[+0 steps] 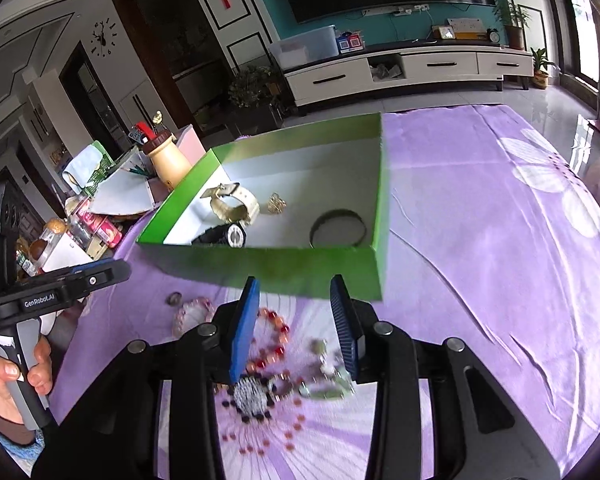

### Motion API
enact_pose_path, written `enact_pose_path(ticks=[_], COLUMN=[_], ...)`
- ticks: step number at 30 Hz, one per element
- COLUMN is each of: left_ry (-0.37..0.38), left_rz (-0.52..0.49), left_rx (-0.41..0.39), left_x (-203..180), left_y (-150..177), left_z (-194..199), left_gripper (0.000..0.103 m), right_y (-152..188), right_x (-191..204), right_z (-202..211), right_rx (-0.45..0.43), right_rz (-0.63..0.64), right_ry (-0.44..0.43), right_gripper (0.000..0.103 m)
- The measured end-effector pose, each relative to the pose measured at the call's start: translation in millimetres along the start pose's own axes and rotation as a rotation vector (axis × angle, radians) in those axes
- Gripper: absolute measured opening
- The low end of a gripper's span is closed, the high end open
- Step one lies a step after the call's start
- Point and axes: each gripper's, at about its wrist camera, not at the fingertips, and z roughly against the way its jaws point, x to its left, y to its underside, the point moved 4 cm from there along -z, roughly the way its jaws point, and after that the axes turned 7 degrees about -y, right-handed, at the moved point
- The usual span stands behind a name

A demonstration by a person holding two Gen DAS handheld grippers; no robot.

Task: Organize jewelry
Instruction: 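Withdraw both open tools from the box back toward the jewelry, then grasp the brown wooden bead bracelet with the left tool while the right grasps the jade chain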

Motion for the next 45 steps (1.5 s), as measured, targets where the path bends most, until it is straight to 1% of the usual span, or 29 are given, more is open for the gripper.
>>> enact_pose_path(ticks=[6, 9, 12, 14, 20, 26, 28, 32, 34, 36, 37, 38, 39, 42, 45], left_ry=[-0.002, 0.014, 0.024, 0.044, 0.076, 0.075, 0.059, 0.022, -0.012, -0.036, -0.051, -0.052, -0.059, -0.09, -0.087], left_rz=[0.038, 0.065, 0.078, 0.083, 0.086, 0.079, 0.068, 0.045, 0.026, 0.009, -0.001, -0.011, -0.023, -0.058, -0.057], left_rx=[0.043, 0.071, 0.093, 0.107, 0.141, 0.152, 0.158, 0.158, 0.156, 0.154, 0.147, 0.145, 0.139, 0.118, 0.106], left_x=[12, 14, 11, 8, -4, -18, -24, -35, -41, -45, -46, -49, -52, -57, -57], left_y=[41, 58, 74, 81, 88, 80, 77, 70, 68, 67, 66, 66, 66, 65, 65], left_z=[10, 11, 10, 9, -1, -18, -27, -42, -49, -54, -55, -56, -57, -59, -58], left_gripper=[0.069, 0.07, 0.071, 0.071, 0.071, 0.07, 0.067, 0.053, 0.049, 0.041, 0.04, 0.034, 0.031, 0.018, 0.011], right_y=[29, 44, 61, 70, 81, 81, 80, 78, 77, 76, 75, 74, 73, 69, 65], right_x=[-6, -9, -13, -14, -20, -22, -22, -24, -25, -26, -26, -26, -25, -26, -25], right_z=[18, 22, 23, 23, 21, 19, 17, 13, 11, 7, 5, 3, 0, -9, -16], right_rx=[0.041, 0.061, 0.089, 0.102, 0.111, 0.105, 0.106, 0.104, 0.104, 0.106, 0.107, 0.108, 0.11, 0.118, 0.111], right_rz=[0.007, -0.004, -0.024, -0.042, -0.08, -0.09, -0.086, -0.083, -0.086, -0.088, -0.088, -0.087, -0.083, -0.068, -0.059], right_ry=[0.053, 0.067, 0.068, 0.063, 0.057, 0.05, 0.049, 0.053, 0.055, 0.059, 0.057, 0.058, 0.06, 0.082, 0.093], right_gripper=[0.037, 0.038, 0.04, 0.04, 0.041, 0.041, 0.041, 0.041, 0.041, 0.041, 0.041, 0.041, 0.041, 0.041, 0.041])
